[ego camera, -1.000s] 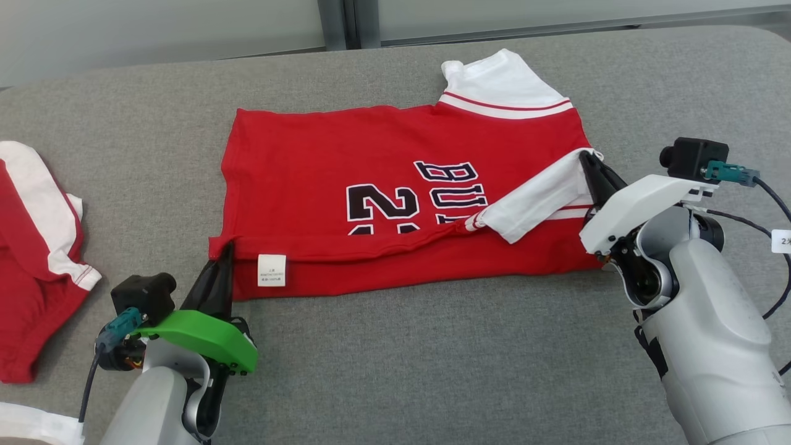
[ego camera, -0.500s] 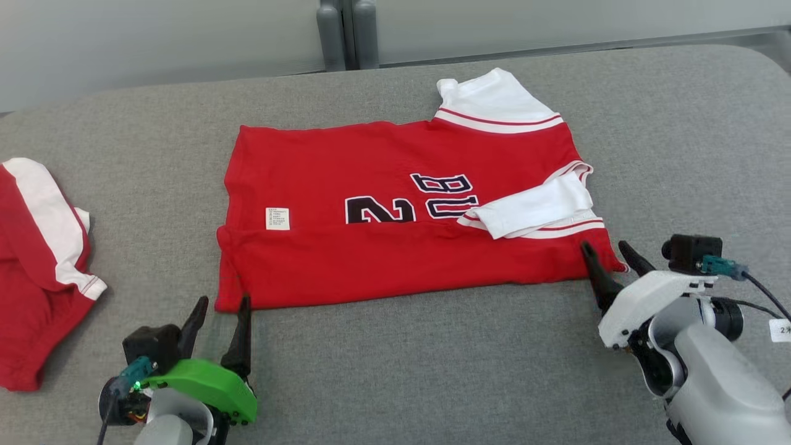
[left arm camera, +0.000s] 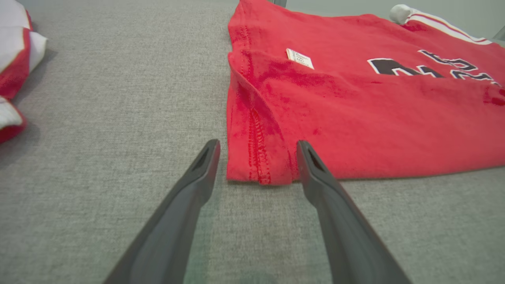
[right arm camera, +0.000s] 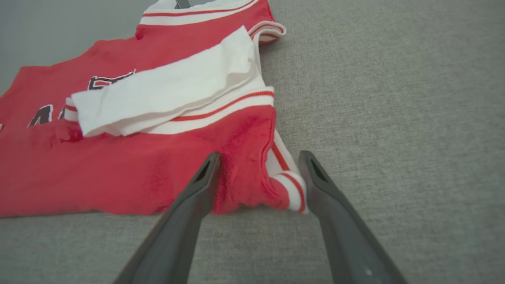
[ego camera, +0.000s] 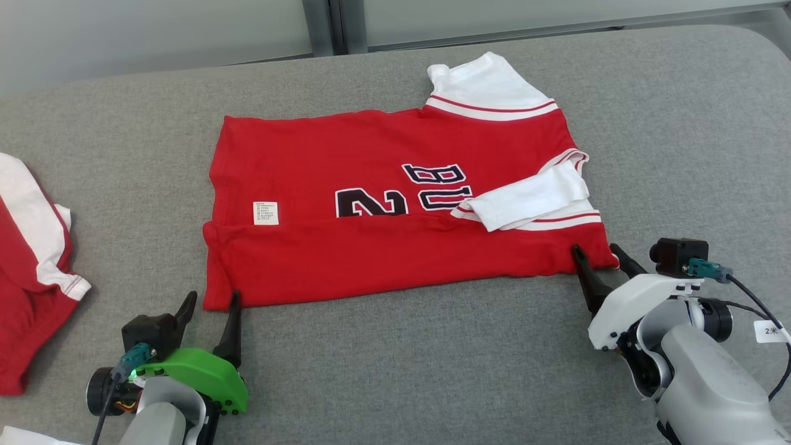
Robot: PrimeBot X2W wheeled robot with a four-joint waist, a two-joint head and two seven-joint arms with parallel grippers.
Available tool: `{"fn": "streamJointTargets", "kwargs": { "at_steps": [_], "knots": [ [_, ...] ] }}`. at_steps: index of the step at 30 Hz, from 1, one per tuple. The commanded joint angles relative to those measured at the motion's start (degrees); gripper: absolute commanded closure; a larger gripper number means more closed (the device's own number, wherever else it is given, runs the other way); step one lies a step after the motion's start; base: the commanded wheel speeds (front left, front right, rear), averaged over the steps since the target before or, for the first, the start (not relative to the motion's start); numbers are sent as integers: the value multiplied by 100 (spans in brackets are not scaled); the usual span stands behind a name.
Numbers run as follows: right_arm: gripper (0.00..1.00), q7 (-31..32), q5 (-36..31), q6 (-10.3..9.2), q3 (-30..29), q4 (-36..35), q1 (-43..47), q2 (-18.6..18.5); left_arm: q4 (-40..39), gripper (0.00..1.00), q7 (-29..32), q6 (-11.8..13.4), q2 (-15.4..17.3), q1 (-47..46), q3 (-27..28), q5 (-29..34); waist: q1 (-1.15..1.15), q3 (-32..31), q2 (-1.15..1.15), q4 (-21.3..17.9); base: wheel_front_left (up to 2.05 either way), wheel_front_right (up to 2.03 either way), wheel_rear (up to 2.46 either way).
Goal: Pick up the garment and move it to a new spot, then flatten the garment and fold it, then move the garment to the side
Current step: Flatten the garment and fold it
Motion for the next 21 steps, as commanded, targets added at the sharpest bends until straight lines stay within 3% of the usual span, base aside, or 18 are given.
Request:
{"fn": "streamJointTargets", "kwargs": {
  "at_steps": [1, 5, 6, 7, 8, 9, 21],
  "knots": [
    [0, -45, -54, -2, 24, 85, -44, 16, 116, 0, -17, 48, 35, -106, 25, 81, 0, 15, 0, 5, 0, 0, 0],
    [0, -74, -66, -2, 49, 272, -118, 72, 474, 0, -16, -2, -12, -243, -42, 80, 0, 28, 0, 6, 0, 0, 0],
    [11, -72, -57, -2, 53, 315, -124, 81, 545, 11, -14, -20, -36, -259, -55, 44, 0, 33, 0, 8, 0, 0, 0],
    [73, -92, -51, -2, 59, 358, -136, 91, 586, 55, -6, -32, -43, -297, -44, 15, 0, 42, 0, 11, 0, 0, 0],
    [95, -102, -40, -2, 64, 396, -151, 102, 615, 70, -6, -50, -39, -317, -36, 16, 0, 47, 0, 12, 0, 0, 0],
    [100, -115, -11, -2, 67, 431, -170, 118, 635, 100, -6, -65, -53, -330, -5, -9, 0, 53, 0, 16, 0, 0, 0],
    [100, -373, 393, -6, 83, 350, 132, 56, 276, 100, -10, -163, -91, 122, 197, -218, 0, -348, 0, 108, 0, 0, 0]
  ]
}}
